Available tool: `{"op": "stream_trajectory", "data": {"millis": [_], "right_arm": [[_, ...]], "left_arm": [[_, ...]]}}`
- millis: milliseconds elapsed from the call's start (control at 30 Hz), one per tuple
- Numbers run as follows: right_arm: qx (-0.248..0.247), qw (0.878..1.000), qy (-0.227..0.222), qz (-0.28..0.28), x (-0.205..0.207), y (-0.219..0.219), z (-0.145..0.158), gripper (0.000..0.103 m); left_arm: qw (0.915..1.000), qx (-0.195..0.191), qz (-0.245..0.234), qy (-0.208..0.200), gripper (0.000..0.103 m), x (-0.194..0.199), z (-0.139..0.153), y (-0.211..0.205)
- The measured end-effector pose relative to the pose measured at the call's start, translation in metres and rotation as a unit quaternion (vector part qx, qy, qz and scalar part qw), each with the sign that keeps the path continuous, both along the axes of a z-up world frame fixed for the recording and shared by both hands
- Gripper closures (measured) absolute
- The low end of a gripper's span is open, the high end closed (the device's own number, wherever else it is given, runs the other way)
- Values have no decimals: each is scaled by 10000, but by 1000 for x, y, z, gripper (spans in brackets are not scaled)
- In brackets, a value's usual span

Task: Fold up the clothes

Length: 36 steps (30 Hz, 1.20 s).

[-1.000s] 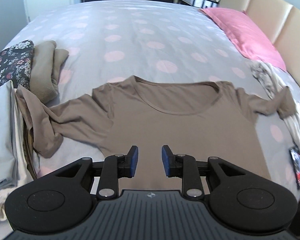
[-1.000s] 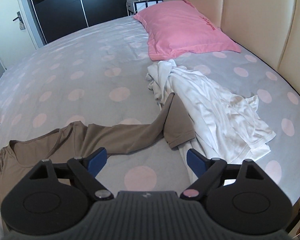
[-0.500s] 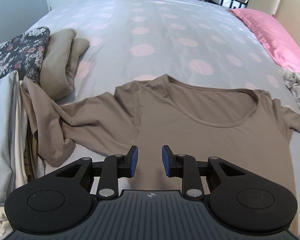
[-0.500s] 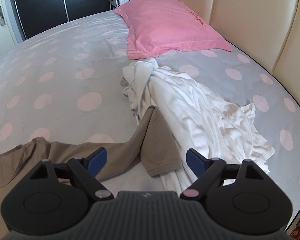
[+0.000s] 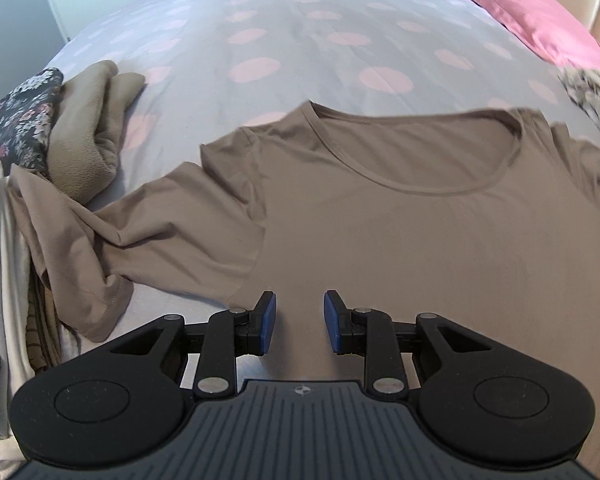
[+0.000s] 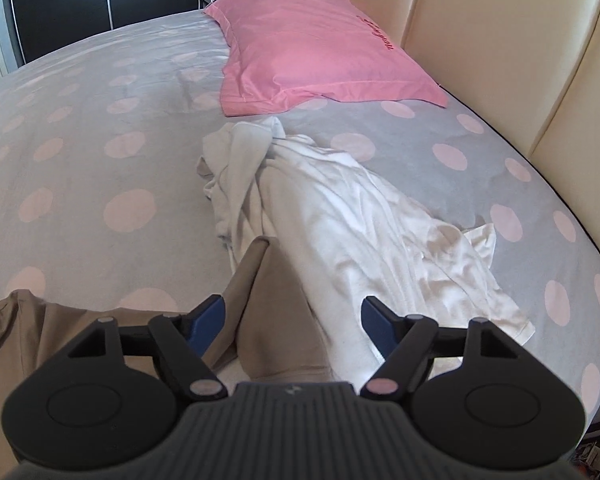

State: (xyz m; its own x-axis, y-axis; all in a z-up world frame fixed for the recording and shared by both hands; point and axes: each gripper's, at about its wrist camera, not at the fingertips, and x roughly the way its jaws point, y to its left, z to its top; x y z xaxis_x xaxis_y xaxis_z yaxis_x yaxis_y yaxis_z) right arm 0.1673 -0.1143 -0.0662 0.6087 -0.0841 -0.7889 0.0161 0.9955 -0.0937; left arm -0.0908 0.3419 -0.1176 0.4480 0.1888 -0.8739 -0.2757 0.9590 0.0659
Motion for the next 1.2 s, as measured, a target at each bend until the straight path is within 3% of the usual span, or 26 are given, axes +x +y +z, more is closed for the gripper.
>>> {"op": "stream_trajectory", "data": {"millis": [100, 300, 500, 567, 767, 1100, 1133, 1167, 1200], "right_arm": [[-101, 9999, -23, -25, 0, -2, -3, 28], [-182, 9997, 121, -131, 7, -4, -16, 43], [-9, 9995, 141, -277, 9, -10, -26, 72], [80, 9993, 120, -332, 9, -12, -27, 90], [372, 9984, 30, -432, 5, -14, -15, 101], [34, 9999, -117, -88, -5, 10, -4, 101], [-164, 9997, -179, 48, -8, 17, -4, 95], [-346, 9989, -243, 191, -11, 24, -3, 80], [-444, 9980, -297, 339, -15, 31, -3, 73]], "left_arm": [[10000, -9, 4, 52, 79, 0, -3, 0], [9999, -51, 66, 61, 79, 0, -4, 1], [10000, -14, 41, 72, 79, 0, -4, -2], [10000, 3, 19, 68, 79, 0, -3, -3], [10000, 67, -48, 46, 79, -1, -2, -7], [9998, 113, -135, -16, 79, -3, 2, -12], [9998, 108, -146, -26, 79, -3, 2, -12], [9998, 107, -163, -32, 79, -3, 2, -13], [9998, 117, -171, -31, 79, -3, 2, -13]]}}
